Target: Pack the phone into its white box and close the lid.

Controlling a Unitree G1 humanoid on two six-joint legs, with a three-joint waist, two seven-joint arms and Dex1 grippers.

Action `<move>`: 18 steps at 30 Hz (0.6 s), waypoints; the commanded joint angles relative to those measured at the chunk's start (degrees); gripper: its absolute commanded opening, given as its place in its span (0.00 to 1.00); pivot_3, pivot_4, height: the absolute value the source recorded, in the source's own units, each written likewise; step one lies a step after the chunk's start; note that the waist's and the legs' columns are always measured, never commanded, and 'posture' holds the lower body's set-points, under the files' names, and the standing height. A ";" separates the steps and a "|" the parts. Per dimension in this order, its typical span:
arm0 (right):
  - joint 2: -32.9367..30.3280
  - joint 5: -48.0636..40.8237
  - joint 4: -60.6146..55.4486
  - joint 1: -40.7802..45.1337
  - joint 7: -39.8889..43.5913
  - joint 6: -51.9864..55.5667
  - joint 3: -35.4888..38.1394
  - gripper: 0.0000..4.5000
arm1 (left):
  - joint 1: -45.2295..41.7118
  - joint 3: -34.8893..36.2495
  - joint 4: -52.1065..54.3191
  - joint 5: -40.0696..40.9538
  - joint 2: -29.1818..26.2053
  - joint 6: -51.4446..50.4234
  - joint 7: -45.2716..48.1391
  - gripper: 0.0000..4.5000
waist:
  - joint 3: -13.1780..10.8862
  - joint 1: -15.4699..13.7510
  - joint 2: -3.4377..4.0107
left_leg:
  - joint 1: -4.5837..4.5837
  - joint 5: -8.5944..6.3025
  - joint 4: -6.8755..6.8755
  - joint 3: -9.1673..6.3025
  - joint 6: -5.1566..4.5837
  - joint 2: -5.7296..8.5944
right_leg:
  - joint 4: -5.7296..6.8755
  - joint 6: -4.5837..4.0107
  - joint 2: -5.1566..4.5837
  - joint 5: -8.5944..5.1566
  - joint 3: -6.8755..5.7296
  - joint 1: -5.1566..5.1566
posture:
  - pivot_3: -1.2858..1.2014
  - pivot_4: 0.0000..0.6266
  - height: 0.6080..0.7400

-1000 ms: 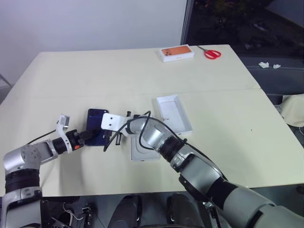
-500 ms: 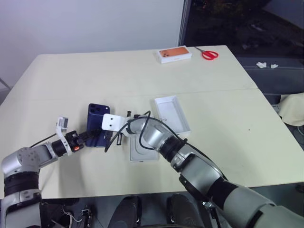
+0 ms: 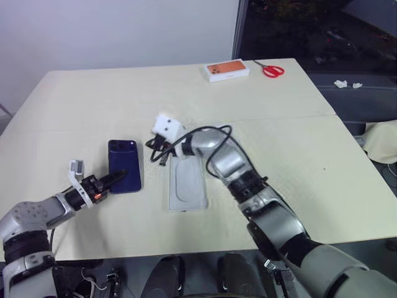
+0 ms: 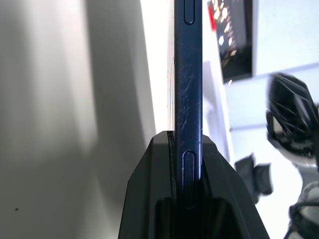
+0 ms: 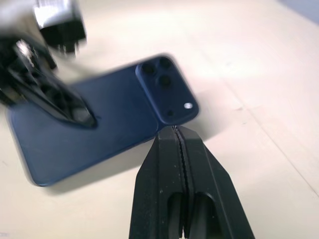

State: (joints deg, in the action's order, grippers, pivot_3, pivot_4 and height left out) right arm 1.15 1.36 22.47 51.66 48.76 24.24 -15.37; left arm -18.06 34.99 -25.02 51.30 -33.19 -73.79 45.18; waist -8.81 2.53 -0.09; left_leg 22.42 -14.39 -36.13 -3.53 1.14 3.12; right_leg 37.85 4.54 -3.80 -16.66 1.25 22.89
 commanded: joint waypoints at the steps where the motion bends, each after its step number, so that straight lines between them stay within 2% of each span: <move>1: -4.05 -6.94 -12.37 -5.08 5.23 6.35 2.14 0.00 | 0.55 4.47 -0.52 4.24 1.23 -4.48 -2.81 0.00 | -0.01 -0.02 -0.02 | 0.04 0.00 0.00 0.00 0.00 -0.01 | 0.00 0.00 0.00 0.00 0.00 -0.01 | 0.52 0.24 1.00; 6: -14.27 -10.45 -25.77 -13.78 10.82 11.84 -0.56 0.00 | 1.86 7.11 1.89 6.38 2.73 -6.00 -6.14 0.00 | -0.05 -0.08 -0.08 | 0.10 0.00 0.00 0.03 0.00 -0.01 | -0.07 0.00 -0.01 0.00 0.02 -0.08 | 0.52 0.24 1.00; 11: -21.91 -16.11 -33.56 -18.58 15.40 17.21 -0.87 0.00 | 1.48 9.87 2.90 9.30 3.71 -7.45 -9.02 0.00 | -0.13 -0.03 -0.20 | 0.11 0.00 0.02 0.06 0.00 -0.07 | -0.11 0.02 0.00 -0.01 0.01 -0.13 | 0.52 0.24 1.00; 14: -23.06 -18.54 -36.26 -19.34 14.38 20.16 -0.26 0.20 | 0.78 10.65 3.57 10.31 4.17 -7.33 -10.63 0.00 | -0.20 -0.16 -0.33 | 0.11 0.00 0.02 0.06 0.00 -0.10 | -0.13 0.02 0.01 -0.01 0.00 -0.14 | 0.52 0.24 1.00; 18: -28.15 -16.59 -39.38 -21.31 16.42 18.38 -5.98 0.65 | 0.19 10.26 4.56 11.43 3.91 -8.24 -11.69 0.00 | -0.31 -0.67 -0.61 | 0.13 0.00 0.02 0.04 0.01 -0.10 | -0.27 0.02 0.00 -0.01 -0.03 -0.14 | 0.52 0.24 1.00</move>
State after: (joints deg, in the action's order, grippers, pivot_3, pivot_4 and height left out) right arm -26.16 -15.75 -14.79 30.86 64.34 43.77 -19.55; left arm -17.43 44.40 -22.19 60.62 -28.87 -81.29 33.42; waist -9.12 1.87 -0.69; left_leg 22.55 -14.39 -36.10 -3.52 1.15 3.02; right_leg 37.51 4.56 -3.80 -16.67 1.19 22.82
